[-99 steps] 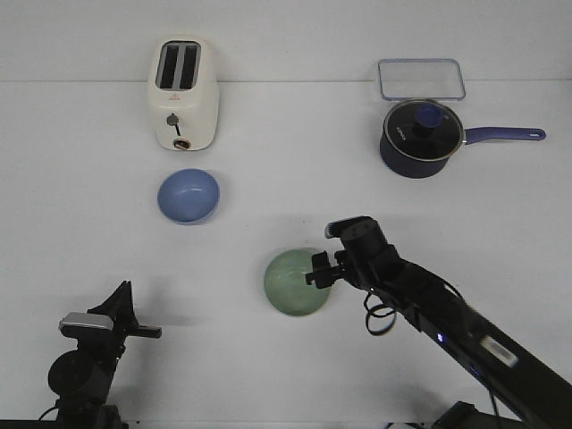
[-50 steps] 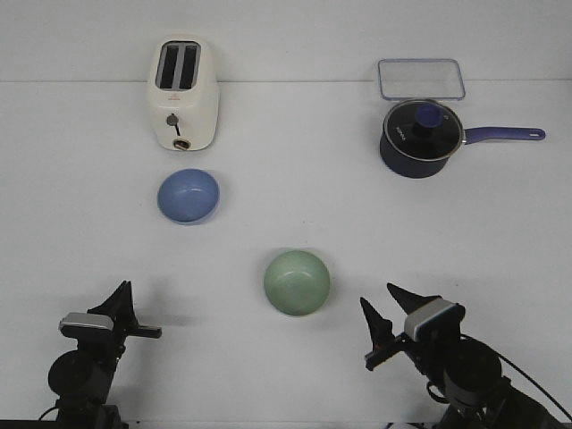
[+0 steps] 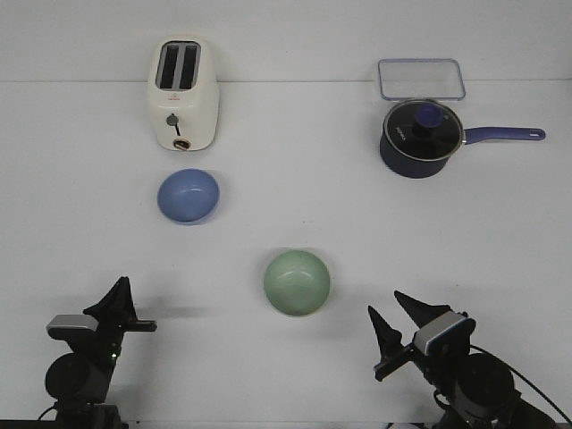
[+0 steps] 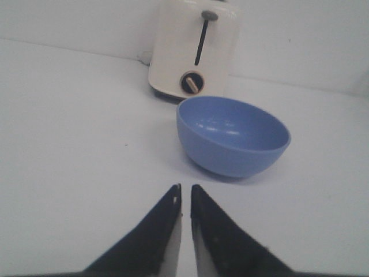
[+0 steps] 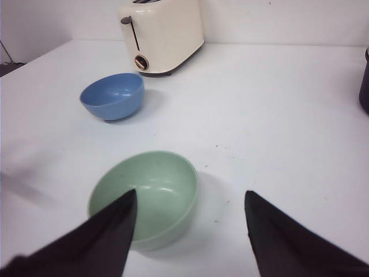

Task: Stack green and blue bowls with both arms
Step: 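Open the right gripper and pull it back from the green bowl, then reach the left gripper forward to the rim of the light blue bowl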

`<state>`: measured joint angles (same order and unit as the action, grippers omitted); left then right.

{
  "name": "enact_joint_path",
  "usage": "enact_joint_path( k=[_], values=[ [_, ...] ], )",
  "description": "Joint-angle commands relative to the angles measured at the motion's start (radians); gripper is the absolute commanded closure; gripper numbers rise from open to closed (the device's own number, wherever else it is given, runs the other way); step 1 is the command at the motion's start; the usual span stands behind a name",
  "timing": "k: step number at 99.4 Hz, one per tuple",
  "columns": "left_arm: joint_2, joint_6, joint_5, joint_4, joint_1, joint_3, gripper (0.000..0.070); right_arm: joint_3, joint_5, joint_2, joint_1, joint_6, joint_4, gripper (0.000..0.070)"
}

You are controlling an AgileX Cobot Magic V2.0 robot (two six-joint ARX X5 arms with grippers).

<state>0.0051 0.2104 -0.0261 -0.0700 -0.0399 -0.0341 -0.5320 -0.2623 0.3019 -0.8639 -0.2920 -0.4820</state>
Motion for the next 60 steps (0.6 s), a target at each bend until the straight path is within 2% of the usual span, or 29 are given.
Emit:
enact_joint_path(
  k=[1, 14, 23, 31, 35, 43, 46, 49, 55, 60],
  values=[
    [-0.002, 0.136, -0.001, -0.005, 0.0, -0.002, 0.0689, -0.003, -0.006, 0.001, -0.01, 0.009, 0.01, 0.0327],
    [0.039, 0.257, 0.0, 0.114, 0.0, -0.166, 0.0689, -0.003, -0.024, 0.001, -0.01, 0.009, 0.01, 0.0327],
    [0.146, 0.233, 0.003, 0.234, 0.0, -0.349, 0.0688, -0.003, -0.027, 0.001, -0.01, 0.009, 0.01, 0.0327],
    [0.295, 0.156, -0.006, 0.358, 0.0, -0.527, 0.0672, -0.003, -0.027, 0.001, -0.01, 0.009, 0.01, 0.0327],
    [0.378, 0.108, -0.018, 0.42, -0.001, -0.609, 0.0585, -0.003, -0.027, 0.001, -0.01, 0.009, 0.01, 0.0327],
    [0.541, 0.053, -0.027, 0.517, -0.001, -0.748, 0.0227, -0.003, -0.027, 0.001, -0.01, 0.009, 0.01, 0.0327],
    [0.6, 0.039, -0.027, 0.541, -0.001, -0.789, 0.0141, -0.003, -0.027, 0.001, -0.01, 0.009, 0.01, 0.0327],
    [0.655, 0.027, -0.027, 0.558, -0.001, -0.825, 0.0132, -0.003, -0.027, 0.001, -0.01, 0.009, 0.01, 0.0327],
    [0.762, 0.008, -0.027, 0.57, -0.001, -0.88, 0.017, -0.003, -0.027, 0.001, -0.01, 0.009, 0.01, 0.0327],
    [0.846, -0.001, -0.028, 0.562, -0.001, -0.913, 0.0175, -0.003, -0.027, 0.001, -0.01, 0.009, 0.011, 0.0327]
  ],
)
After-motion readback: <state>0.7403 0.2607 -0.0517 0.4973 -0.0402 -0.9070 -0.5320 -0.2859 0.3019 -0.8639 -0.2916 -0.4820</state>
